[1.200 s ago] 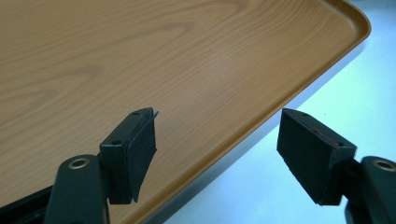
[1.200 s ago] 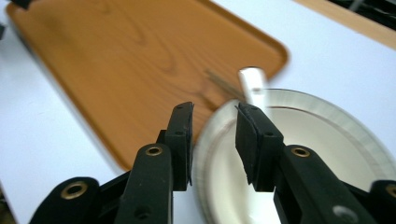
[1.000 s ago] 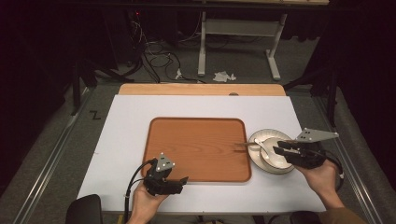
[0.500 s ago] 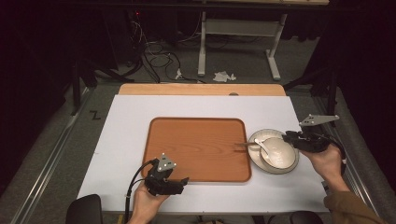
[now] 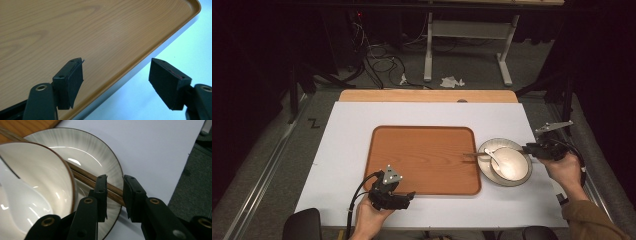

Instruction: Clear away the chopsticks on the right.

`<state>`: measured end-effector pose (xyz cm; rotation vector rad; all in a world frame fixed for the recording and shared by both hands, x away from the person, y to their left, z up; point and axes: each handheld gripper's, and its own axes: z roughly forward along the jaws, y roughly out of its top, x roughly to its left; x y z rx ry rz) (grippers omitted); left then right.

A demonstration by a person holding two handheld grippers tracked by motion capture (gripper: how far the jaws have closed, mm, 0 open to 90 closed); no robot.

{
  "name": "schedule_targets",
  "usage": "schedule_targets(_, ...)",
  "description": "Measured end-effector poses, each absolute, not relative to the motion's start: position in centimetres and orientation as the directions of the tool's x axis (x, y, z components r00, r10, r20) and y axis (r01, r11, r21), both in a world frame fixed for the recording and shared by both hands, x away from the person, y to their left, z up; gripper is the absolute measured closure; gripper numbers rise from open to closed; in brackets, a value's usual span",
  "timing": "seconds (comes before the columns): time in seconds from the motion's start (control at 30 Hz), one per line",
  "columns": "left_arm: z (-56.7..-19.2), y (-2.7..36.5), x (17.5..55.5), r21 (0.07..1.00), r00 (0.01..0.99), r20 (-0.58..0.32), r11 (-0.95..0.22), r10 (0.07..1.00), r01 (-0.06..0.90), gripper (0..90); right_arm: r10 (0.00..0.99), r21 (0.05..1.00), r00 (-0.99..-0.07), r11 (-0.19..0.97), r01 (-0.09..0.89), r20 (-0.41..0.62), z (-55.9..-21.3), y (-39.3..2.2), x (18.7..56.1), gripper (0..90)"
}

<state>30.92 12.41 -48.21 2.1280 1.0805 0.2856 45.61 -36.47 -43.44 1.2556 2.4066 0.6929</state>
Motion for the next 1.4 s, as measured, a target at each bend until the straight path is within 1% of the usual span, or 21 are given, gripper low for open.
schedule_targets(0.2,-48.4,12.3,30.9,0.687,0.621,-0.122,-0.386,0.774,0.616,27.6,0.845,0.536,-0.530,0.482,0.693,-0.074,-43.9,-37.1,46.3,73.9)
schedule_targets(0.47,-48.4,12.3,31.0,0.687,0.618,-0.129,-0.380,0.775,0.619,27.5,0.842,0.515,-0.533,0.493,0.701,-0.079,-44.4,-37.0,46.9,72.3)
schedule_targets(0.8,-48.4,12.3,30.9,0.685,0.626,-0.122,-0.391,0.770,0.615,27.5,0.827,0.485,-0.557,0.520,0.704,-0.077,-44.4,-35.9,47.7,71.2)
schedule_targets(0.97,-48.4,12.2,31.0,0.686,0.623,-0.129,-0.385,0.771,0.617,27.5,0.824,0.470,-0.563,0.523,0.711,-0.065,-44.4,-35.7,48.0,69.1)
schedule_targets(1.07,-48.4,12.2,30.9,0.683,0.627,-0.126,-0.391,0.769,0.617,27.5,0.823,0.468,-0.566,0.515,0.718,-0.038,-44.5,-36.0,48.3,67.8)
schedule_targets(1.13,-48.4,12.3,30.9,0.688,0.620,-0.130,-0.380,0.774,0.619,27.5,0.823,0.466,-0.567,0.511,0.722,-0.025,-44.5,-36.2,48.4,68.0)
schedule_targets(1.4,-48.4,12.4,31.0,0.683,0.626,-0.125,-0.391,0.770,0.617,27.5,0.819,0.458,-0.572,0.525,0.717,-0.043,-44.4,-36.4,48.3,70.5)
